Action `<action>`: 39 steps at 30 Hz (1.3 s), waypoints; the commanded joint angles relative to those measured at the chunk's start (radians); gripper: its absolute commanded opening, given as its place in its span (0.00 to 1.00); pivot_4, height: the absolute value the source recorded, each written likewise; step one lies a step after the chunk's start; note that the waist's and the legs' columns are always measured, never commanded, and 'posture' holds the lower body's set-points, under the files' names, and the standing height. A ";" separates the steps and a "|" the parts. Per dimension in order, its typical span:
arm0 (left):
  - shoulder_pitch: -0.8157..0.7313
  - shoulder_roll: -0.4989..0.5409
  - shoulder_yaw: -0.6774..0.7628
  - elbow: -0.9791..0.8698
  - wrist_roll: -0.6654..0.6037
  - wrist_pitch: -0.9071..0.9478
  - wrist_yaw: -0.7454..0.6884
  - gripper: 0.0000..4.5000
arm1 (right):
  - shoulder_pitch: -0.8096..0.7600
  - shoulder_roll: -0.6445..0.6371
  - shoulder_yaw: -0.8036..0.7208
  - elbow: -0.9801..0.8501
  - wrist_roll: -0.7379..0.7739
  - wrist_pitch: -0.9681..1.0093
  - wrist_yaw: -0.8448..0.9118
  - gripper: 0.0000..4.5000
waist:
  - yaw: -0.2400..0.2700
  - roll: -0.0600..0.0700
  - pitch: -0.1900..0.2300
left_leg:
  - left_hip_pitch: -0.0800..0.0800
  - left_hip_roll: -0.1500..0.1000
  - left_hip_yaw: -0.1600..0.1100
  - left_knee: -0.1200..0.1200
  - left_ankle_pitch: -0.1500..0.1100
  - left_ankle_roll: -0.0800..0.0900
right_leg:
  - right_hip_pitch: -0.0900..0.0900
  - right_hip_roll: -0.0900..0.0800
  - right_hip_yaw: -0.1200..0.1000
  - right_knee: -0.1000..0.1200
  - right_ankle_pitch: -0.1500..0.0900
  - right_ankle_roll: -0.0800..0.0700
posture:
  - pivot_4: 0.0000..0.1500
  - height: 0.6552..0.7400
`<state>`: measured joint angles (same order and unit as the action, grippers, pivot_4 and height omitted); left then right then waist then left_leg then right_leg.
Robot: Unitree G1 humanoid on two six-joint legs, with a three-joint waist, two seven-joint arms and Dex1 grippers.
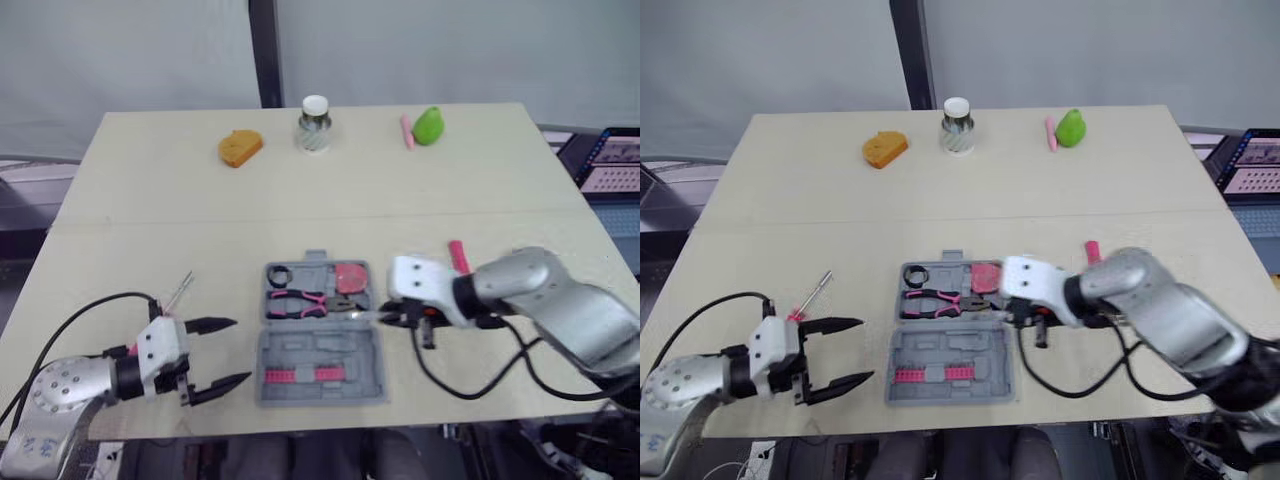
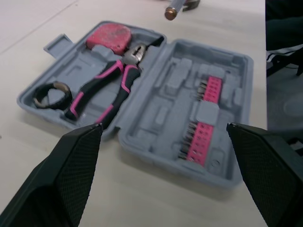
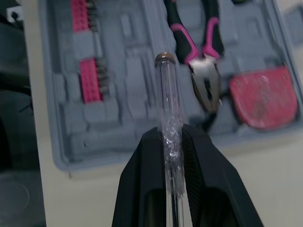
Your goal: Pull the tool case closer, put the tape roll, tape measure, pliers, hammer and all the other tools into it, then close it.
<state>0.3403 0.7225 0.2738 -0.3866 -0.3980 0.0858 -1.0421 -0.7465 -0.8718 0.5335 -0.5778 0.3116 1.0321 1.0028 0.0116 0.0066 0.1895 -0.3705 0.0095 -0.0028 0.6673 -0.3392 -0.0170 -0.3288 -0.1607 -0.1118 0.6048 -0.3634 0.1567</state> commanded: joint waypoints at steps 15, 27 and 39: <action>0.231 -0.088 0.088 -0.073 -0.011 -0.146 0.040 1.00 | -0.238 0.238 0.305 0.073 -0.127 0.150 -0.098 0.00 | -0.003 -0.002 -0.001 | -0.005 0.001 0.005 -0.004 -0.002 -0.001 | -0.014 0.000 -0.003 0.006 0.000 -0.001 | 1.00 1.00; 0.238 -0.093 0.086 -0.102 -0.019 -0.124 0.074 1.00 | -0.195 0.373 0.338 0.132 -0.142 0.188 -0.186 0.00 | -0.016 -0.002 -0.001 | -0.005 0.002 0.006 -0.003 -0.002 -0.001 | -0.014 0.000 -0.004 0.008 0.000 -0.001 | 1.00 1.00; 0.242 -0.098 0.098 -0.121 -0.037 -0.097 0.096 1.00 | -0.170 0.427 0.353 0.166 -0.144 0.181 -0.228 0.00 | -0.016 -0.002 -0.001 | -0.005 0.002 0.006 -0.003 -0.002 -0.001 | -0.015 0.000 -0.004 0.009 0.000 -0.001 | 1.00 1.00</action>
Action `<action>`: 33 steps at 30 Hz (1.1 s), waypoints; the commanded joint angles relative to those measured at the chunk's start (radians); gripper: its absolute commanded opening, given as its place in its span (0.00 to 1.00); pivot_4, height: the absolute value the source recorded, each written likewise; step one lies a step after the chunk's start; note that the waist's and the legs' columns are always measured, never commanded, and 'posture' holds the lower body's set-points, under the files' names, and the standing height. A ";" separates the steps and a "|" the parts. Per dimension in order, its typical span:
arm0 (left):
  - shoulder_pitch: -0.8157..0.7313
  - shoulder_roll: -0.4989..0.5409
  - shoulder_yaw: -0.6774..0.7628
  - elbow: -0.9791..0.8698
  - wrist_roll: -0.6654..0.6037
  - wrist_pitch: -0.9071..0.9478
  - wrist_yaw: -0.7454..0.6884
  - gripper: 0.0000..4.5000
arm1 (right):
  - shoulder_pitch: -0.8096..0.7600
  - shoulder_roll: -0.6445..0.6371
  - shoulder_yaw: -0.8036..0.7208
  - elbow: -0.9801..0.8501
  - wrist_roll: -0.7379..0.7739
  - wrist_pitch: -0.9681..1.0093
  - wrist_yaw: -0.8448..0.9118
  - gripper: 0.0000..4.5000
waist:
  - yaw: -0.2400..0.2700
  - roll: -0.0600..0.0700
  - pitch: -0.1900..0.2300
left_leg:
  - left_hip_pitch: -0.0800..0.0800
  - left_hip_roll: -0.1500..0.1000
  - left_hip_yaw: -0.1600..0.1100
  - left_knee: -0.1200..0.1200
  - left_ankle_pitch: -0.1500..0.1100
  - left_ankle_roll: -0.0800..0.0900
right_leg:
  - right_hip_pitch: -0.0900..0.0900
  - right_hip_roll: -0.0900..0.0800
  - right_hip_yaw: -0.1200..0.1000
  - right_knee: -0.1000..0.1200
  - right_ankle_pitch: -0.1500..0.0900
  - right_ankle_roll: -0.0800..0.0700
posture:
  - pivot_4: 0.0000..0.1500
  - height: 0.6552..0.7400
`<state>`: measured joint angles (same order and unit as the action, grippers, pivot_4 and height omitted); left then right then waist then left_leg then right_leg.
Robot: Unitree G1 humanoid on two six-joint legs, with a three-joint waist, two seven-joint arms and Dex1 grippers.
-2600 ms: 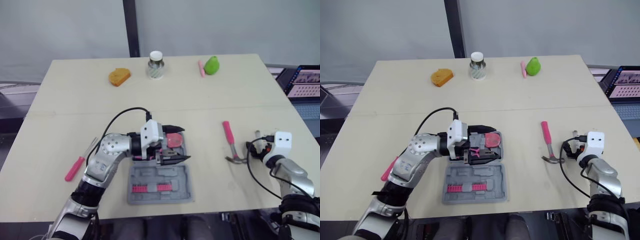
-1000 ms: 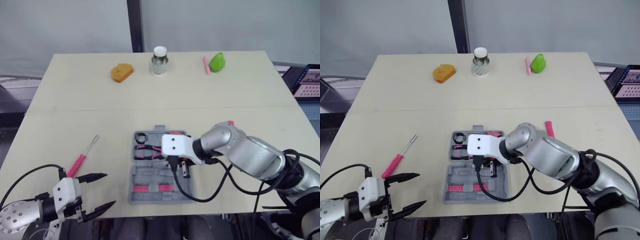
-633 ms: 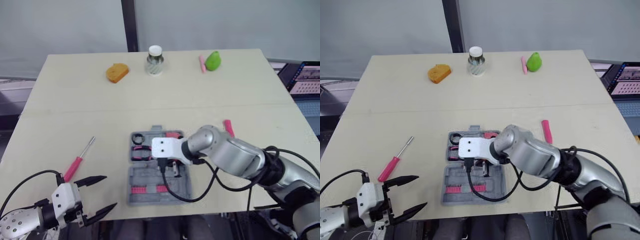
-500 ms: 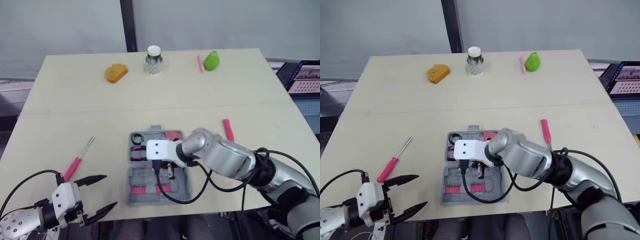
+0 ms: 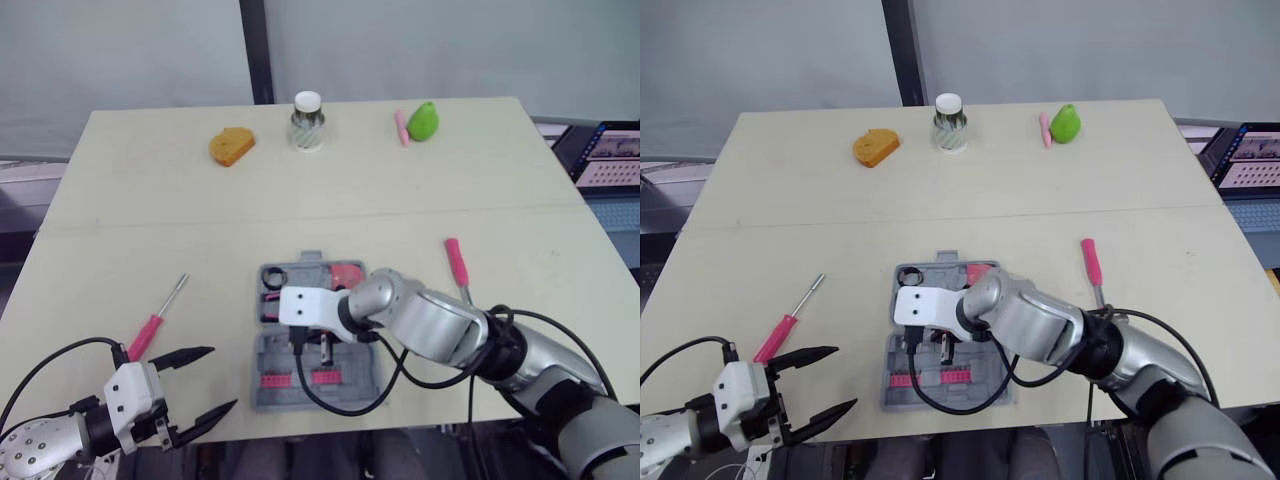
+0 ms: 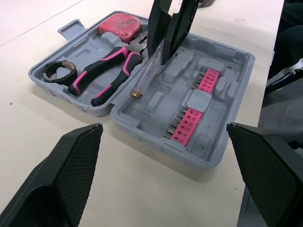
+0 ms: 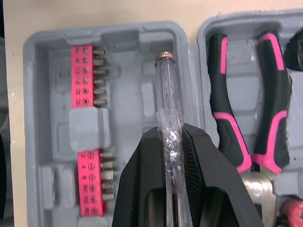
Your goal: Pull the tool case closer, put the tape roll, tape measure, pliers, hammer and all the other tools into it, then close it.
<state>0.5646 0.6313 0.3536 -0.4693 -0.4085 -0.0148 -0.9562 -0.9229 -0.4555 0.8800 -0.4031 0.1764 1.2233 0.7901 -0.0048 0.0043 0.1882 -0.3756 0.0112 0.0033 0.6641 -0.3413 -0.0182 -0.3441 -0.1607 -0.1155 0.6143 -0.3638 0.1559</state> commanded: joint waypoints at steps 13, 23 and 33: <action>0.005 -0.005 0.010 -0.039 -0.028 0.023 0.036 1.00 | 0.024 0.038 0.017 0.043 -0.026 -0.052 -0.037 0.00 | -0.002 0.000 0.000 | 0.001 0.000 0.000 0.000 0.000 0.000 | -0.001 0.000 0.000 0.004 0.000 0.000 | 1.00 1.00; 0.002 -0.005 0.003 -0.035 -0.021 0.021 0.043 1.00 | 0.031 0.054 0.019 0.056 -0.037 -0.067 -0.039 0.00 | -0.002 0.000 0.000 | 0.001 0.000 0.000 0.000 0.000 0.000 | -0.001 0.000 0.000 0.005 0.000 0.000 | 1.00 1.00; -0.007 -0.006 -0.004 -0.028 -0.013 0.018 0.048 1.00 | 0.037 0.070 0.022 0.071 -0.054 -0.083 -0.037 0.00 | -0.002 0.000 0.000 | 0.001 0.000 0.000 0.000 0.000 0.000 | -0.002 0.000 0.000 0.005 0.000 0.000 | 1.00 1.00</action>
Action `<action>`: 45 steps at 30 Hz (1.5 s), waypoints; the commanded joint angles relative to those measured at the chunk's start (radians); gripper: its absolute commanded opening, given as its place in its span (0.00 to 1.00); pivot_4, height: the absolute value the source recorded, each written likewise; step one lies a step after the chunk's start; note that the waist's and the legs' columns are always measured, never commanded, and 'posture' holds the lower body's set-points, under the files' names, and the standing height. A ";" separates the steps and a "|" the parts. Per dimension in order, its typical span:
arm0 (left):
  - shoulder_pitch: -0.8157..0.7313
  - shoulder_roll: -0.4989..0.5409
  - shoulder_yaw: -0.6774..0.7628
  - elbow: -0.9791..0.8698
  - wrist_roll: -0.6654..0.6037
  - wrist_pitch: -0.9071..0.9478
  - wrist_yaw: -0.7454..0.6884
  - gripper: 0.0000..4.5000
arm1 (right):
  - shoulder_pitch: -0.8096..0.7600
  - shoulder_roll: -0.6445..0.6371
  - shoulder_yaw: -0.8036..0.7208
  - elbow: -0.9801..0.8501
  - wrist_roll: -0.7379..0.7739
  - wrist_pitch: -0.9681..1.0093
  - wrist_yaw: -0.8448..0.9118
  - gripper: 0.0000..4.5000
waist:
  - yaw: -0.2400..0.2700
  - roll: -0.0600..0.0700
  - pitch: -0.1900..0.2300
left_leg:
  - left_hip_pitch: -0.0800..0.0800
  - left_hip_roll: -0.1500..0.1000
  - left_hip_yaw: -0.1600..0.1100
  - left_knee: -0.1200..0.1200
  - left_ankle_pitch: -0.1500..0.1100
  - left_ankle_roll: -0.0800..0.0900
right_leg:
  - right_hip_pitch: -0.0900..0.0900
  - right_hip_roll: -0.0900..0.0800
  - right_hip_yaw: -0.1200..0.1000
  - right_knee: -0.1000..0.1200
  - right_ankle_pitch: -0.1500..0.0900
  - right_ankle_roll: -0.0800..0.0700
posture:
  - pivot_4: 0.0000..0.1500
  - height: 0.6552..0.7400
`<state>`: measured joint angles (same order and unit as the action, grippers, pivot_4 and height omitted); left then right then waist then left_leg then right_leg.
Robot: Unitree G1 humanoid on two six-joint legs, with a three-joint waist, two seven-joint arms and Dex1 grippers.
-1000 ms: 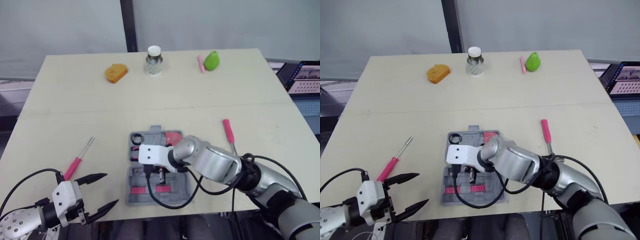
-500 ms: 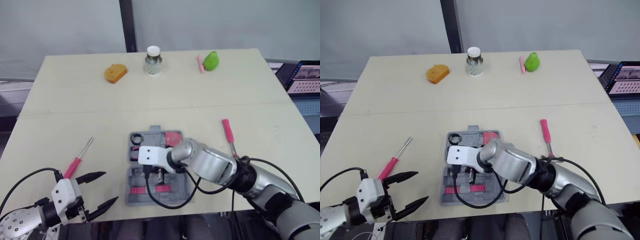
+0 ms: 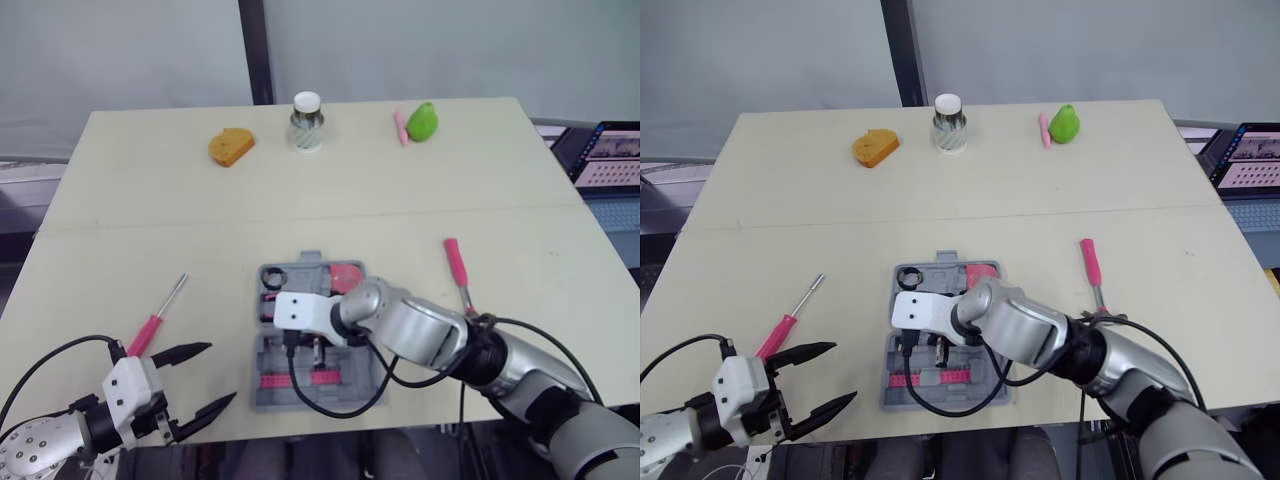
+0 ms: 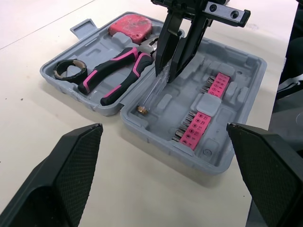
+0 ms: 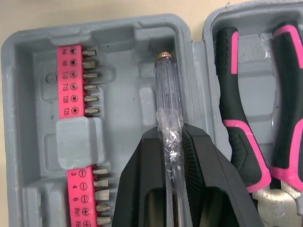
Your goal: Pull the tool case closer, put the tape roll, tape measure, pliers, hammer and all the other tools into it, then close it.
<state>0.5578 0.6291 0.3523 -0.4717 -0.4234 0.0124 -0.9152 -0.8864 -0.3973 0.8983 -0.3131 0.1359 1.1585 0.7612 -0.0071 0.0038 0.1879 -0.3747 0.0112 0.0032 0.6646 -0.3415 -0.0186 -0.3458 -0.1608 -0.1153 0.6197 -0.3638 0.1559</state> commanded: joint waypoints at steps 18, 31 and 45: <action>-0.011 -0.008 -0.022 -0.017 0.019 -0.019 0.024 1.00 | 0.006 0.025 0.010 0.003 -0.031 -0.048 -0.001 0.00 | 0.000 0.000 0.000 | 0.000 0.000 0.000 0.000 0.000 0.000 | 0.000 0.000 0.000 0.001 0.000 0.000 | 1.00 1.00; -0.022 -0.014 -0.039 -0.009 0.027 -0.026 0.028 1.00 | 0.022 0.000 -0.038 -0.051 -0.020 -0.032 0.003 0.99 | 0.000 0.000 0.000 | 0.000 0.000 0.000 0.000 0.000 0.000 | 0.000 0.000 0.000 0.001 0.000 0.000 | 1.00 1.00; -0.058 -0.014 -0.059 0.002 0.031 -0.021 0.033 1.00 | 0.543 0.007 -0.444 -0.011 0.046 -0.644 -0.066 0.27 | 0.004 -0.007 -0.004 | 0.002 0.000 0.002 0.000 0.000 0.000 | 0.001 0.000 0.000 0.000 0.000 0.000 | 1.00 1.00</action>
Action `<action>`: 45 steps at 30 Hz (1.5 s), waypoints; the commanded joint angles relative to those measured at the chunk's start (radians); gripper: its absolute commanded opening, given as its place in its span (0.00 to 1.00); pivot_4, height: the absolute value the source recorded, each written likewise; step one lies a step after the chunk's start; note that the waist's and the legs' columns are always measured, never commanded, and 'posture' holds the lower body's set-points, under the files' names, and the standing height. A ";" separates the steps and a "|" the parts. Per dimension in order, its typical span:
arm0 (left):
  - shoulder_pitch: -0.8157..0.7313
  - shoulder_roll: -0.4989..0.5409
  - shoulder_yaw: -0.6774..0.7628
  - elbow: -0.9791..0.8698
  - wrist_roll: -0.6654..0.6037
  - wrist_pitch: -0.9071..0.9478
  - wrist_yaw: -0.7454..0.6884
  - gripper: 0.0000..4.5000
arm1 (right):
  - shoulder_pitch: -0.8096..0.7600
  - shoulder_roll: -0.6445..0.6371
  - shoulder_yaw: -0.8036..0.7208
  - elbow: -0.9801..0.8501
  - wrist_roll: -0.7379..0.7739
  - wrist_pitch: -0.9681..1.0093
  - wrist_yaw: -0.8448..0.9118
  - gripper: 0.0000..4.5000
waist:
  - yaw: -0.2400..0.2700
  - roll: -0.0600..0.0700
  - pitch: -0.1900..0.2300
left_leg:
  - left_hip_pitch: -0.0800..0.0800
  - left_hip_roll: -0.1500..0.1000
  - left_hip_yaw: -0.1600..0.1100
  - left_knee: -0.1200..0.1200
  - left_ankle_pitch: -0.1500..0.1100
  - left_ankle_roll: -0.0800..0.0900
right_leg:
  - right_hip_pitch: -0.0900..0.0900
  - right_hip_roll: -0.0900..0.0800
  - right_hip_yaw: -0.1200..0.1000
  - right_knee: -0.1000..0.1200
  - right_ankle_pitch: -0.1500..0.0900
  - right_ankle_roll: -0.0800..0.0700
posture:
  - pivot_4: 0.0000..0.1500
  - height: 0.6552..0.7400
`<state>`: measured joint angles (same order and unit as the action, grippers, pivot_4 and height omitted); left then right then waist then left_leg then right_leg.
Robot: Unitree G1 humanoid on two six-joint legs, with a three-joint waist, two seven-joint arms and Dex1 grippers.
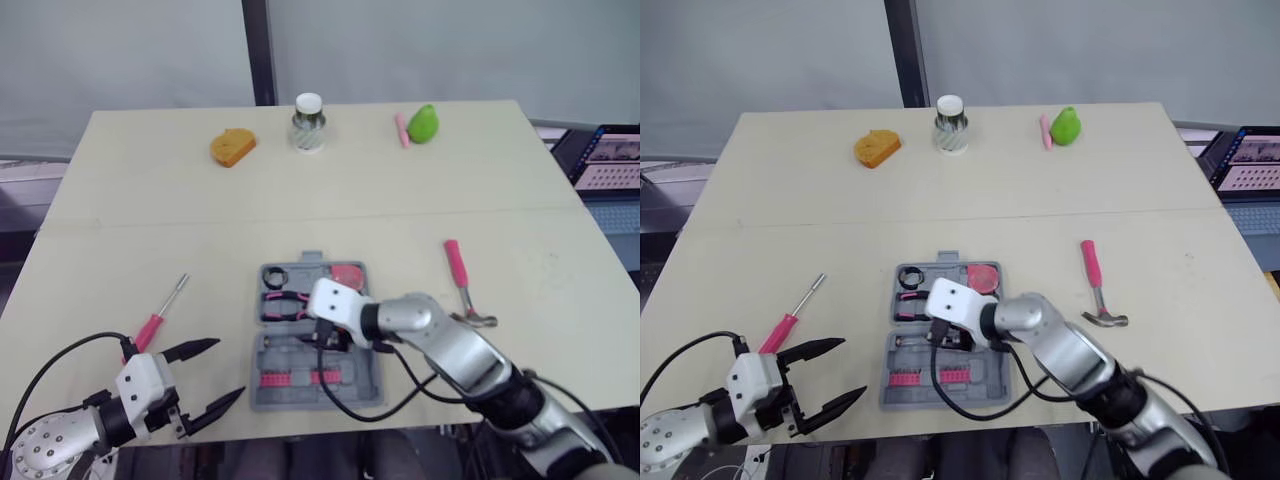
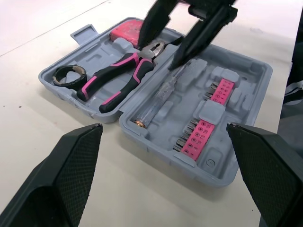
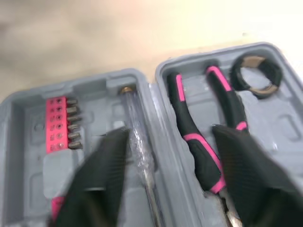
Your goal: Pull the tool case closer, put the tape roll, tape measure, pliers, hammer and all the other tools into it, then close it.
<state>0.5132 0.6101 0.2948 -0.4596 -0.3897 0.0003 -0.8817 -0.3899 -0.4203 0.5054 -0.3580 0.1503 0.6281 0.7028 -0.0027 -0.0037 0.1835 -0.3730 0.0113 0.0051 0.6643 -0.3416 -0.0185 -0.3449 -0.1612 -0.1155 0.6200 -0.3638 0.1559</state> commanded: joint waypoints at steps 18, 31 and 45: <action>-0.050 0.011 -0.005 0.017 0.009 -0.015 -0.017 1.00 | 0.103 0.079 0.012 0.117 -0.035 -0.189 0.025 0.01 | 0.002 -0.001 -0.001 | 0.002 0.000 0.001 0.001 0.000 0.000 | 0.002 0.000 0.000 0.000 0.000 -0.001 | 1.00 1.00; -0.056 0.006 -0.011 0.028 0.016 -0.028 -0.020 1.00 | 0.104 0.043 0.047 0.177 -0.121 -0.146 0.029 0.01 | 0.001 -0.003 -0.003 | 0.003 0.001 0.001 0.000 0.000 0.000 | 0.002 0.000 0.000 0.000 0.000 -0.001 | 1.00 1.00; -0.062 0.009 -0.012 0.037 0.020 -0.031 -0.021 1.00 | 0.093 0.014 0.121 0.222 -0.213 0.002 0.006 0.01 | 0.003 -0.004 -0.013 | 0.005 0.000 0.000 0.000 0.000 0.000 | 0.005 0.000 0.000 0.000 0.000 -0.001 | 1.00 1.00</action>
<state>0.4479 0.6130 0.2863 -0.4159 -0.3733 -0.0132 -0.8986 -0.3356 -0.3789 0.5945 -0.2116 -0.0145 0.5477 0.7129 0.0003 -0.0076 0.1700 -0.3678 0.0115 0.0045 0.6645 -0.3421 -0.0184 -0.3398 -0.1612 -0.1153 0.6198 -0.3642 0.1552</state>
